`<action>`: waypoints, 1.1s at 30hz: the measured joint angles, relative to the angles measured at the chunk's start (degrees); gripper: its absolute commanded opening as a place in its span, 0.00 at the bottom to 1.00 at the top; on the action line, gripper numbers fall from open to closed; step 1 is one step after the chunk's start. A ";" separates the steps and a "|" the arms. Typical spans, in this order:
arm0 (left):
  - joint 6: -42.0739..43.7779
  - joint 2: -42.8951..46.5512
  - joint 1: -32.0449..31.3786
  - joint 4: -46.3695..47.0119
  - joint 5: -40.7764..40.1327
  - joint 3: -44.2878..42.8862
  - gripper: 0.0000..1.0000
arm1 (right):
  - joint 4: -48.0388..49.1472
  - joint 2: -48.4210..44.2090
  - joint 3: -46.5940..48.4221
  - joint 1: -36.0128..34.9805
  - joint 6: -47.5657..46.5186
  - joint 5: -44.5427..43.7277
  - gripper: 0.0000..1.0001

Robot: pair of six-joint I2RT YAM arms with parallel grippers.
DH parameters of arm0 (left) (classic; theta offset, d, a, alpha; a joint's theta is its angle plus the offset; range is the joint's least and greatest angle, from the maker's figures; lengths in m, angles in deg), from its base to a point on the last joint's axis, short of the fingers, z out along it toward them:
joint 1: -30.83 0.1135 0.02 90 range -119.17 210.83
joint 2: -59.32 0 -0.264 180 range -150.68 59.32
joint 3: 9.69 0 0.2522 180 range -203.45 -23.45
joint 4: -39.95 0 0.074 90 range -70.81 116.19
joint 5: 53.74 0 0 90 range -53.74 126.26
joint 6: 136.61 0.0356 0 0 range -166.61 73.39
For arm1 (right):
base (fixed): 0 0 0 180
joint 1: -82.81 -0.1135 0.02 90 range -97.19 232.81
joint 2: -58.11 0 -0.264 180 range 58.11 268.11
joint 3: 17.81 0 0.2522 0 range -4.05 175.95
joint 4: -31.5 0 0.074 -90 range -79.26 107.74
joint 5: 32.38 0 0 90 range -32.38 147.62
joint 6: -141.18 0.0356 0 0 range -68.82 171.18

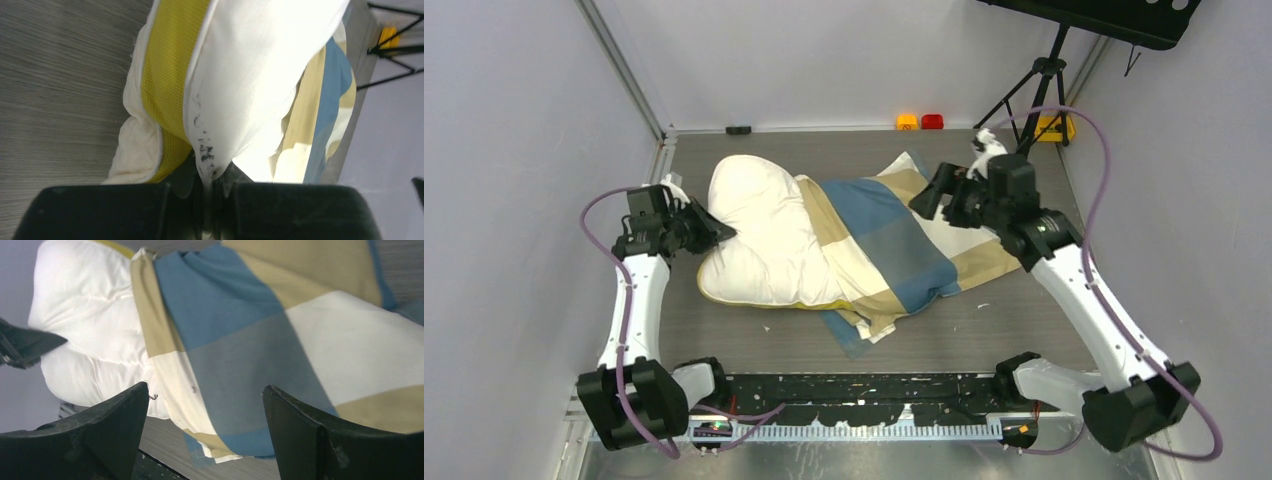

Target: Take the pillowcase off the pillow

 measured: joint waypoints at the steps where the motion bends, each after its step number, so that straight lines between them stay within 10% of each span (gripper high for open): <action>1: 0.57 0.72 -1.03 -0.37 0.02 0.13 0.00 | -0.17 2.05 1.84 -2.82 -1.05 -1.18 0.89; 17: 7.34 9.60 -5.66 -6.69 -2.34 5.77 0.00 | -6.32 42.29 32.04 -30.29 -14.23 -21.46 0.89; 33: 8.24 11.08 -7.13 -7.19 -3.63 5.99 0.00 | -9.90 60.52 46.05 -31.47 -18.53 -38.29 0.89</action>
